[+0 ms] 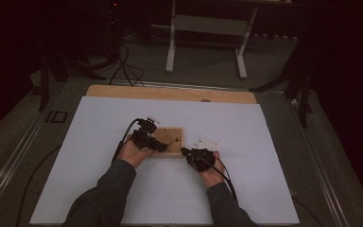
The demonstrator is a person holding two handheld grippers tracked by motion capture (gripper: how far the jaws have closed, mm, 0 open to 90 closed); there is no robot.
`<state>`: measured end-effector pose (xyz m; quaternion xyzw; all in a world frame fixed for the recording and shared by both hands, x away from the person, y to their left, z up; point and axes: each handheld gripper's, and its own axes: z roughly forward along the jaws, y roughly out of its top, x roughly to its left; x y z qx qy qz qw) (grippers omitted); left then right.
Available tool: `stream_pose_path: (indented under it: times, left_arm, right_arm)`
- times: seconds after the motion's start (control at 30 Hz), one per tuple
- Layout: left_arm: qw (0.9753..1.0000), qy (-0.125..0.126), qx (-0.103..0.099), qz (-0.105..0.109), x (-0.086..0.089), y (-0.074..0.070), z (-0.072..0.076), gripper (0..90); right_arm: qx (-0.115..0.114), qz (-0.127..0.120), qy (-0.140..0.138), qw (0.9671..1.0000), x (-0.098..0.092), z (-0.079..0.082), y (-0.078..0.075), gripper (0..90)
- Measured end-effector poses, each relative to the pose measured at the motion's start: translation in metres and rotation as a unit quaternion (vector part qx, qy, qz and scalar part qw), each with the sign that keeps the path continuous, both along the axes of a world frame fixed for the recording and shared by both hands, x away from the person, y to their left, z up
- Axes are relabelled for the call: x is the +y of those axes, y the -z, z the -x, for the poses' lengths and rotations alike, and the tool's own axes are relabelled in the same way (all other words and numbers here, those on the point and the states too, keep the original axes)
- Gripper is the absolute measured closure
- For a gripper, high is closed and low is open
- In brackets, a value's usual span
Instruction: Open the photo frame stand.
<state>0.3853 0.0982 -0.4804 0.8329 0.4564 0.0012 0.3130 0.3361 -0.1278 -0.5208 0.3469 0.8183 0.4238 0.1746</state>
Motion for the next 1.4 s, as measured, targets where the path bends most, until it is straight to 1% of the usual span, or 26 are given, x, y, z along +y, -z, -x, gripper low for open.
stream_pose_path:
  times: [0.03, 0.13, 0.3, 0.33, 0.4, 0.43, 0.5, 0.67, 0.77, 0.87, 0.93, 1.0, 1.07, 1.17, 1.27, 1.4]
  left_arm:
    - [0.9999, -0.004, 0.005, 0.015, 0.0026, -0.0006, -0.0013, 48.3]
    - [0.9993, -0.010, 0.008, 0.034, 0.0054, -0.0021, -0.0024, 48.8]
    - [0.9988, -0.015, 0.019, 0.042, 0.0069, -0.0012, -0.0047, 49.1]
    - [0.9985, -0.020, 0.023, 0.046, 0.0069, -0.0010, -0.0051, 49.9]
    - [0.9984, -0.020, 0.025, 0.046, 0.0076, -0.0010, -0.0058, 52.0]
    - [0.9979, -0.026, 0.028, 0.052, 0.0081, -0.0008, -0.0066, 52.0]
    - [0.9976, -0.027, 0.030, 0.055, 0.0087, -0.0007, -0.0073, 53.2]
    - [0.9979, -0.028, 0.033, 0.049, 0.0082, -0.0004, -0.0070, 54.0]
    - [0.9983, -0.027, 0.028, 0.044, 0.0073, -0.0006, -0.0062, 54.1]
    - [0.9987, -0.028, 0.018, 0.039, 0.0062, -0.0010, -0.0054, 54.3]
    - [0.9989, -0.030, 0.010, 0.035, 0.0049, -0.0014, -0.0043, 54.4]
    - [0.9989, -0.030, 0.008, 0.034, 0.0046, -0.0015, -0.0041, 54.5]
    - [0.9993, -0.026, 0.002, 0.028, 0.0040, -0.0022, -0.0030, 54.5]
    - [0.9995, -0.022, -0.003, 0.023, 0.0035, -0.0030, -0.0019, 54.5]
    - [0.9996, -0.020, -0.008, 0.020, 0.0024, -0.0039, -0.0005, 54.5]
    - [0.9996, -0.019, -0.016, 0.016, 0.0010, -0.0050, 0.0013, 54.6]
  right_arm:
    - [0.000, 0.000, 0.000, 1.0000, -0.0001, -0.0001, 0.0000, 89.7]
    - [0.000, 0.000, 0.000, 1.0000, -0.0001, -0.0002, 0.0000, 89.7]
    - [0.000, 0.000, 0.000, 1.0000, 0.0000, -0.0001, 0.0000, 89.6]
    - [0.000, 0.000, 0.000, 1.0000, 0.0001, 0.0000, 0.0000, 89.7]
    - [0.000, 0.000, 0.000, 1.0000, 0.0001, -0.0001, 0.0000, 89.6]
    - [0.000, 0.000, 0.000, 1.0000, 0.0000, -0.0002, 0.0000, 89.6]
    - [0.000, 0.000, 0.000, 1.0000, 0.0000, -0.0002, 0.0000, 89.6]
    - [0.000, 0.000, 0.001, 1.0000, 0.0001, -0.0002, 0.0001, 89.5]
    - [0.000, 0.000, 0.001, 1.0000, 0.0001, -0.0002, 0.0001, 88.9]
    - [0.000, 0.000, 0.001, 1.0000, 0.0004, -0.0005, -0.0001, 87.7]
    - [-0.001, 0.002, 0.002, 1.0000, 0.0003, -0.0009, -0.0003, 86.0]
    - [0.000, 0.002, 0.003, 1.0000, 0.0002, -0.0012, -0.0004, 84.9]
    - [0.002, 0.004, 0.006, 1.0000, -0.0004, -0.0018, -0.0012, 80.4]
    - [0.009, 0.002, 0.007, 0.9999, -0.0019, -0.0024, -0.0017, 76.9]
    - [0.012, 0.004, 0.004, 0.9999, -0.0022, -0.0022, -0.0023, 74.3]
    - [0.012, 0.006, 0.000, 0.9999, -0.0022, -0.0016, -0.0030, 71.9]
